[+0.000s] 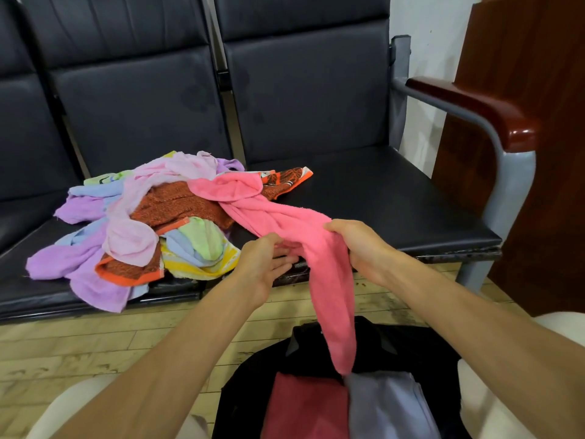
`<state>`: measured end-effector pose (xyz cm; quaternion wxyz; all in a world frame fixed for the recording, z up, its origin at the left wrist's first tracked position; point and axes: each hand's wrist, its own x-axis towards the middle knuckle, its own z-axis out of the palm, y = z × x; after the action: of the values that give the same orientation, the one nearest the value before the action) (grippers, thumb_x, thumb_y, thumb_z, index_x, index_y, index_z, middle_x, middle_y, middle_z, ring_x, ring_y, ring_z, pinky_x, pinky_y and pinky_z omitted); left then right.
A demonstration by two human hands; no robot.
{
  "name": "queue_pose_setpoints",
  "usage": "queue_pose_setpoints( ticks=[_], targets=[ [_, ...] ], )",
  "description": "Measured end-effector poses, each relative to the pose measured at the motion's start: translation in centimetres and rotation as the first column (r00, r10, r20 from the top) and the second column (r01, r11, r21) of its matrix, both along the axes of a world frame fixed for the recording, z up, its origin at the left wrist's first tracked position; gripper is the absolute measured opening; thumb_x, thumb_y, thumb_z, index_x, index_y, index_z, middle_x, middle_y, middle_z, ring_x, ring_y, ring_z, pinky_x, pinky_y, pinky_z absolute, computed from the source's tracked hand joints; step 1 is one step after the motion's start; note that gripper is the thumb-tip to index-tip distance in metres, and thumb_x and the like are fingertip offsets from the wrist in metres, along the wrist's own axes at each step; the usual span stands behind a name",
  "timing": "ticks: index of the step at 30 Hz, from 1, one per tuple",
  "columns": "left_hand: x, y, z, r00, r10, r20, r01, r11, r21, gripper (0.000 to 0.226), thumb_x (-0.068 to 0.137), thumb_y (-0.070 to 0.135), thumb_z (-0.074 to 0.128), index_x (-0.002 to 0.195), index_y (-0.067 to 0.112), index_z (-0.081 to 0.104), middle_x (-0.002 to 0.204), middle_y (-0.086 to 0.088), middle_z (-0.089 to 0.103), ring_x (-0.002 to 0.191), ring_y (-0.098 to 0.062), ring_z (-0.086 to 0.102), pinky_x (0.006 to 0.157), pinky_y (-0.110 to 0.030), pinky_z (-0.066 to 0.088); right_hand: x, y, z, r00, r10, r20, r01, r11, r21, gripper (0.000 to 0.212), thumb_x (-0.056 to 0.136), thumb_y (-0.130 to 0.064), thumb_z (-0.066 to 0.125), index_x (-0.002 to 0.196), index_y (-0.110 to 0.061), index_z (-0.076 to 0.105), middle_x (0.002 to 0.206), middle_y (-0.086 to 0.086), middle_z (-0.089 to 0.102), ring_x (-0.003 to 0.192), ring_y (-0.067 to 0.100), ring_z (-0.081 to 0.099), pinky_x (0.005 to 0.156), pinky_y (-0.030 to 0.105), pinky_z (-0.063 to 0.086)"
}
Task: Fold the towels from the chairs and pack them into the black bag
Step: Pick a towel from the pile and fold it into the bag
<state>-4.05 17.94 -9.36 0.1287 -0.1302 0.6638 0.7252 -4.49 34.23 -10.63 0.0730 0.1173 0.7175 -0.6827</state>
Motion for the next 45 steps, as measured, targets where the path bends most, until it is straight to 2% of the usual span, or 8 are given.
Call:
queue_pose_setpoints(
  ticks=[6,10,16,19,23,37,41,45],
  targets=[
    [-0.5,0.3,0.4,0.994,-0.081,0.077,0.07,0.989,0.132,0.035,0.091,0.02,0.053,0.125,0.01,0.054,0.12,-0.006,0.063,0.088,-0.017,0.061,0.092,-0.031,0.042,0.8,0.6,0.4,0.995,0.086,0.047,-0.085,0.996,-0.009,0.028,0.094,-0.029,0.053,0.109,-0.012,0.069,0.107,0.006,0.072,0.106,0.024,0.065,0.099,0.043,0.049],
    [-0.5,-0.1,0.4,0.994,-0.075,0.078,0.064,0.989,0.136,0.037,0.087,0.008,0.062,0.123,0.007,0.057,0.119,-0.008,0.066,0.102,-0.02,0.062,0.065,-0.022,0.045,1.5,0.3,0.9,0.97,0.228,0.077,-0.226,0.973,-0.034,0.025,0.089,-0.019,0.06,0.106,-0.005,0.071,0.1,0.007,0.074,0.098,0.022,0.068,0.089,0.038,0.05],
    [-0.9,-0.9,0.0,0.989,-0.129,-0.066,0.11,0.967,-0.23,0.026,0.08,0.012,0.073,0.102,0.0,0.066,0.097,-0.013,0.071,0.091,-0.025,0.066,0.078,-0.031,0.052,1.7,0.1,0.7,0.946,0.289,0.143,-0.287,0.957,-0.034,0.033,0.078,0.001,0.063,0.111,0.006,0.067,0.109,0.017,0.071,0.107,0.03,0.066,0.093,0.039,0.052],
    [-0.6,-1.4,0.3,0.984,-0.149,-0.099,0.121,0.962,-0.245,0.018,0.083,0.014,0.07,0.096,0.003,0.067,0.085,-0.007,0.069,0.079,-0.018,0.062,0.068,-0.026,0.047,1.7,-0.1,0.7,0.935,0.308,0.175,-0.286,0.948,-0.141,0.031,0.08,0.005,0.065,0.111,0.006,0.067,0.11,0.018,0.071,0.107,0.032,0.066,0.094,0.04,0.052],
    [-0.3,-1.6,0.8,0.984,-0.135,-0.116,0.111,0.975,-0.193,0.028,0.083,0.015,0.068,0.109,0.006,0.062,0.104,-0.007,0.069,0.097,-0.023,0.062,0.084,-0.038,0.05,1.8,-0.5,1.0,0.918,0.345,0.197,-0.335,0.938,-0.086,0.034,0.076,0.009,0.066,0.11,0.008,0.067,0.107,0.017,0.071,0.104,0.031,0.067,0.09,0.038,0.054],
    [-0.2,-1.1,1.5,0.994,0.015,-0.109,-0.004,0.994,0.107,0.028,0.086,0.015,0.057,0.111,0.003,0.062,0.103,-0.012,0.067,0.089,-0.021,0.062,0.069,-0.032,0.049,2.0,-0.1,1.6,0.983,0.181,-0.037,-0.185,0.967,-0.174,0.026,0.087,-0.019,0.067,0.111,-0.01,0.07,0.111,0.005,0.071,0.108,0.022,0.063,0.096,0.036,0.048],
    [-0.4,-1.4,1.4,0.996,0.033,-0.077,-0.023,0.992,0.124,0.036,0.085,0.013,0.057,0.118,0.0,0.06,0.102,-0.013,0.067,0.088,-0.021,0.062,0.067,-0.031,0.049,1.8,0.0,1.6,0.992,0.042,-0.118,-0.056,0.991,-0.122,0.014,0.089,-0.026,0.067,0.077,-0.019,0.07,0.096,0.001,0.069,0.1,0.022,0.061,0.092,0.036,0.048],
    [-0.3,-1.9,1.7,1.0,0.002,0.013,-0.005,0.978,0.209,0.028,0.084,0.004,0.054,0.11,0.003,0.064,0.095,-0.012,0.067,0.081,-0.021,0.062,0.066,-0.03,0.051,1.3,0.4,1.9,0.99,-0.08,-0.116,0.061,0.985,-0.159,0.02,0.093,-0.025,0.06,0.105,-0.012,0.07,0.113,0.005,0.068,0.108,0.021,0.061,0.097,0.039,0.048]
  ],
)
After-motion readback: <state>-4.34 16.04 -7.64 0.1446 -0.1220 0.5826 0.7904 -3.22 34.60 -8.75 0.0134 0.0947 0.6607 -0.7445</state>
